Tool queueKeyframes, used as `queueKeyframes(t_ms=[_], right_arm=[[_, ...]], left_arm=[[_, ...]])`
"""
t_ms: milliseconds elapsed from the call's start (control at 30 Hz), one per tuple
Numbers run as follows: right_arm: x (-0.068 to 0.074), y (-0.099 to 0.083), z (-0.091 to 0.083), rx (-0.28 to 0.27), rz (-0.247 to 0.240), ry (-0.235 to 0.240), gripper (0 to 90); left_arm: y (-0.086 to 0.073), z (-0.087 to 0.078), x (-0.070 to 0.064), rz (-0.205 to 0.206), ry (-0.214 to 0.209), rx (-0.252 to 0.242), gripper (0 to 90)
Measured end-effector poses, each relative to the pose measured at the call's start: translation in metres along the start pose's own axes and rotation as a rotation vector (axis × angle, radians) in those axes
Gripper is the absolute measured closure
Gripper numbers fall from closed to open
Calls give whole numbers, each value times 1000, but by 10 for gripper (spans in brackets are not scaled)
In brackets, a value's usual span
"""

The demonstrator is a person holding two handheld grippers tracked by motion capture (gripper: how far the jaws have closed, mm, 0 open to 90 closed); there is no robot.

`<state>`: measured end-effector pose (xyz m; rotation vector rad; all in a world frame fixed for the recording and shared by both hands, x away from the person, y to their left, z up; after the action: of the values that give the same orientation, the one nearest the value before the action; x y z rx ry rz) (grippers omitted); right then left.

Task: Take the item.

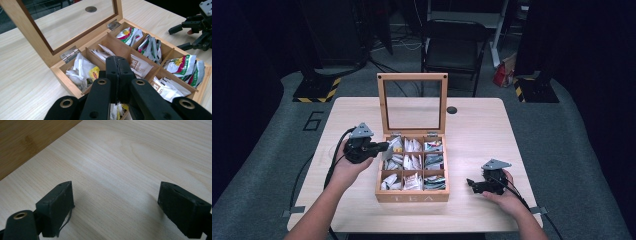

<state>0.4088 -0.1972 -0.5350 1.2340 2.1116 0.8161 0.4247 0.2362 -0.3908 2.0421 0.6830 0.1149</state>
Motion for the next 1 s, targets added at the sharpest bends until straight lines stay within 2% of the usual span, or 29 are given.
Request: queueKeyframes(t_ms=[533, 1000], right_arm=[[0, 0, 0, 1, 1, 2, 126], [0, 0, 0, 0, 1, 1, 126]], left_arm=[[2, -27, 10, -7, 44, -26, 895], [3, -49, 20, -35, 87, -61, 895]])
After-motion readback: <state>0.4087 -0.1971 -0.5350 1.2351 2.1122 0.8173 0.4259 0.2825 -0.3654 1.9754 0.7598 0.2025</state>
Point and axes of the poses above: each handheld gripper's, and its own axes: z roughly forward along the jaws, y roughly out of its top, x roughly to its left, the point moved 1 cm from there along z, roughly forward along the jaws, and after that the axes turned 14 degrees about -y, right-handed, at the moved point
